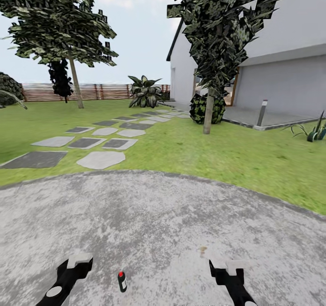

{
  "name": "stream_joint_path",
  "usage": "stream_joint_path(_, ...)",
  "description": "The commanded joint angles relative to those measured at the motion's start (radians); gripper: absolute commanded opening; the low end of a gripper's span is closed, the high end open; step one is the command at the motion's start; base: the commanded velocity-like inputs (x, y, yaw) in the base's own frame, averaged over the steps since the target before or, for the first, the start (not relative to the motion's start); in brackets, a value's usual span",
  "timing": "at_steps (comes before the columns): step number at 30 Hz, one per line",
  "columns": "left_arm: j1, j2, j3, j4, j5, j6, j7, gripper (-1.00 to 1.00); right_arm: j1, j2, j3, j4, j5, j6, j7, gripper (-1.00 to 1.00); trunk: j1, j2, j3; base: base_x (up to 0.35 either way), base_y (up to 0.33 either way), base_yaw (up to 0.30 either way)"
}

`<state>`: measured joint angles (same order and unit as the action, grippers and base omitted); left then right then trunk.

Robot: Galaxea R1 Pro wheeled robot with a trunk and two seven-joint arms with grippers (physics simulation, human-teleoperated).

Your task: In the garden, pick up the pesticide atomizer on the floor and spray pesticide onto both trees until each tree trunk is fully covered.

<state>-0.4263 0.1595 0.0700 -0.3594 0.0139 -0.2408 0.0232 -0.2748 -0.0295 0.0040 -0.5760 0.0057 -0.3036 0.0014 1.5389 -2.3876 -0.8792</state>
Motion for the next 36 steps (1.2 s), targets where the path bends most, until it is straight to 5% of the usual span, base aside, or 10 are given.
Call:
stream_joint_path(1, 0.0, 0.0, 0.001, 0.0, 0.001, -0.003, 0.001, 1.0, -0.001, 0.0, 0.0, 0.001, 0.0, -0.003, 0.0, 1.0, 0.0, 0.0, -0.002, 0.0, 0.0, -0.206)
stream_joint_path(36, 0.0, 0.0, 0.001, 0.0, -0.003, -0.003, 0.0, 1.0, 0.0, 0.0, 0.001, 0.001, 0.0, -0.003, 0.0, 1.0, 0.0, 0.0, -0.016, -0.05, 0.058, -0.083)
